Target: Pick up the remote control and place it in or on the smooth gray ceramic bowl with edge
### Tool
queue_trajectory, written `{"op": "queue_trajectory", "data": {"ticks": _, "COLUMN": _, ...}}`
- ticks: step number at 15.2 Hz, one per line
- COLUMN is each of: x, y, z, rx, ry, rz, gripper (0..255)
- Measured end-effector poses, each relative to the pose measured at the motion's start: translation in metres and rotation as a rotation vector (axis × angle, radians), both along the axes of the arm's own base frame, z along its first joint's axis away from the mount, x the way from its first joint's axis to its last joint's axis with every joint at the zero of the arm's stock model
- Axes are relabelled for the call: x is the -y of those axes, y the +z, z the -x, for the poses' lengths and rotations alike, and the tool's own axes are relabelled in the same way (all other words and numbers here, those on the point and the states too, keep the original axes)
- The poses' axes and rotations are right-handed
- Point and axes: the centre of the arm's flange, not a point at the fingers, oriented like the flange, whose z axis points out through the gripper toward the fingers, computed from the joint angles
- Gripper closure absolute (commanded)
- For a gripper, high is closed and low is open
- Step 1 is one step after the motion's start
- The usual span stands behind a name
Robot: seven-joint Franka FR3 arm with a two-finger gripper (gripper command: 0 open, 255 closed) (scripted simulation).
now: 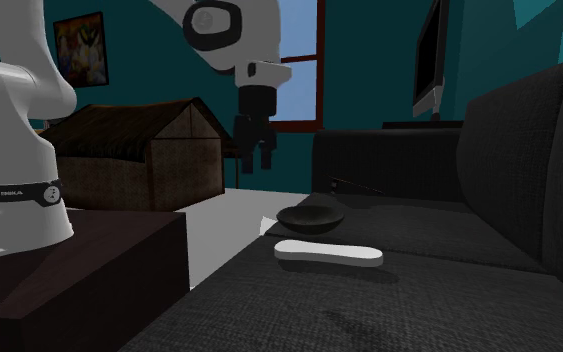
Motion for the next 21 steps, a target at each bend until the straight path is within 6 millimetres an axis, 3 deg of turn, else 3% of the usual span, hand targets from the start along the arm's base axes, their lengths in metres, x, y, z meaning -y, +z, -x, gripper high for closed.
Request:
{"op": "queue_trajectory", "data": {"ticks": 13, "x": 0.004, "y": -0.117, "z": -0.12, "rx": 0.052, "ry": -0.045, "rz": -0.011, "gripper": 0}}
{"op": "queue_trajectory", "data": {"ticks": 21, "x": 0.006, "y": -0.161, "z": -0.13, "rx": 0.057, "ry": -0.049, "rz": -0.012, "gripper": 0}}
